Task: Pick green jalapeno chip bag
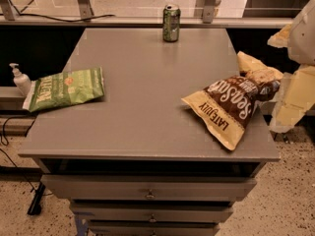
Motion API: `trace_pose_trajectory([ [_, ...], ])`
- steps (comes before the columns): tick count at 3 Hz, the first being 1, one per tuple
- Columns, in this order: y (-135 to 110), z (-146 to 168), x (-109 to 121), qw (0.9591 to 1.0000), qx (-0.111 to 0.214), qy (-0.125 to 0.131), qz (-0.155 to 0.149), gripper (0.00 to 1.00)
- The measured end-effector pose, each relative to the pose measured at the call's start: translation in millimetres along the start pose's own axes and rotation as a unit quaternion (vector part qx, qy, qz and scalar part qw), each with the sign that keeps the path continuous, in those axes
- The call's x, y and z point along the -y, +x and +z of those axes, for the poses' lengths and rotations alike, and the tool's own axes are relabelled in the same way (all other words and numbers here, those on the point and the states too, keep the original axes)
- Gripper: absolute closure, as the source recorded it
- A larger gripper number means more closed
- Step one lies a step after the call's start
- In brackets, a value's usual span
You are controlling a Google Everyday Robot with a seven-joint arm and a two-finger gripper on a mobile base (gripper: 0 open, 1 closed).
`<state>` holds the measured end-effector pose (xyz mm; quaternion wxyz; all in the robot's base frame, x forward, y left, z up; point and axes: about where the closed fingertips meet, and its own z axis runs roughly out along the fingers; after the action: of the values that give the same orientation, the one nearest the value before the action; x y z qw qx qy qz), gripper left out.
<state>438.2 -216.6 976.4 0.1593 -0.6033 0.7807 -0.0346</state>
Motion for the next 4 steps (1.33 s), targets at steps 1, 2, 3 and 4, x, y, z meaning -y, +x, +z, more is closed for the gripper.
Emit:
trace_pose_trajectory([
  [1, 0.0, 0.0, 0.0, 1.0000, 0.000, 0.000, 0.000, 0.00],
  [2, -3.4, 0.6, 11.7, 0.9995, 0.030, 0.008, 0.011, 0.00],
  [3, -37.7, 16.4, 30.7, 0.9951, 0.096, 0.007, 0.024, 0.00],
  [4, -91.7, 37.4, 37.3, 0.9858, 0.166, -0.001, 0.026, 0.00],
])
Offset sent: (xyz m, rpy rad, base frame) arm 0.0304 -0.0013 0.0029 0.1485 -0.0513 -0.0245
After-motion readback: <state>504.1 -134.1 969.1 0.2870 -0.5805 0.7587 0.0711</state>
